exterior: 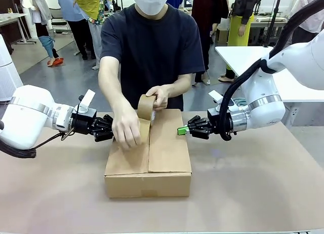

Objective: Wrap the clocks to prevent damage.
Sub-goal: After the human seals the box with tape, release both hands from the side flaps of the Package Box.

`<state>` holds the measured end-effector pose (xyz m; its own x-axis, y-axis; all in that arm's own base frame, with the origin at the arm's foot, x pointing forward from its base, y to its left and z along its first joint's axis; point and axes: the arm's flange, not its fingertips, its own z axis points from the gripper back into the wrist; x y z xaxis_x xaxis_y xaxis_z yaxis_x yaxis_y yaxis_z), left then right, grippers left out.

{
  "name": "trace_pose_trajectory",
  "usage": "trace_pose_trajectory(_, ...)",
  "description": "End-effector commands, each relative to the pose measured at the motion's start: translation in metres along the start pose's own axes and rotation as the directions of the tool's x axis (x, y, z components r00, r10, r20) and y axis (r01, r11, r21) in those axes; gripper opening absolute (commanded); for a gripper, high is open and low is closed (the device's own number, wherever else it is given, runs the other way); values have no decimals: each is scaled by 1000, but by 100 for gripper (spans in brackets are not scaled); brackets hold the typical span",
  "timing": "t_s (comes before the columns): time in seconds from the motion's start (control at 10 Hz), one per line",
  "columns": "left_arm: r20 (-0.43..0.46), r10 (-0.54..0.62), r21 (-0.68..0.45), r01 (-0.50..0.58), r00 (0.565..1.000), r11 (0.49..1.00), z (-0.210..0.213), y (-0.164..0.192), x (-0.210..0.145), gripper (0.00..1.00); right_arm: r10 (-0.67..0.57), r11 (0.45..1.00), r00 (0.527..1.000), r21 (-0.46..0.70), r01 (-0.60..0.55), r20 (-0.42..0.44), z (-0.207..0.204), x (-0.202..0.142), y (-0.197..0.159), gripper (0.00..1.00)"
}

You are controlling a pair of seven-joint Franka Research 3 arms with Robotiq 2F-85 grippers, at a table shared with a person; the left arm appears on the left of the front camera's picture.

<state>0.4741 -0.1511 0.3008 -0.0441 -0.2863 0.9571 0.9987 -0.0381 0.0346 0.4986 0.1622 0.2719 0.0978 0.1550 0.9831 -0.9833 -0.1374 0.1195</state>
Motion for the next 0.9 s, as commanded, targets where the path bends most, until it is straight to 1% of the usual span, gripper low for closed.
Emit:
trace_pose_trajectory(0.0, -5, 1, 0, -1, 1000, 1000, -2, -1, -2, 0, -7, 1000, 1000, -13, 7, -10, 0, -3, 1, 1)
trace_pose_trajectory(0.8, -5, 1, 0, -1, 1000, 1000, -2, -1, -2, 0, -7, 1000, 1000, -13, 7, -10, 0, -3, 1, 1)
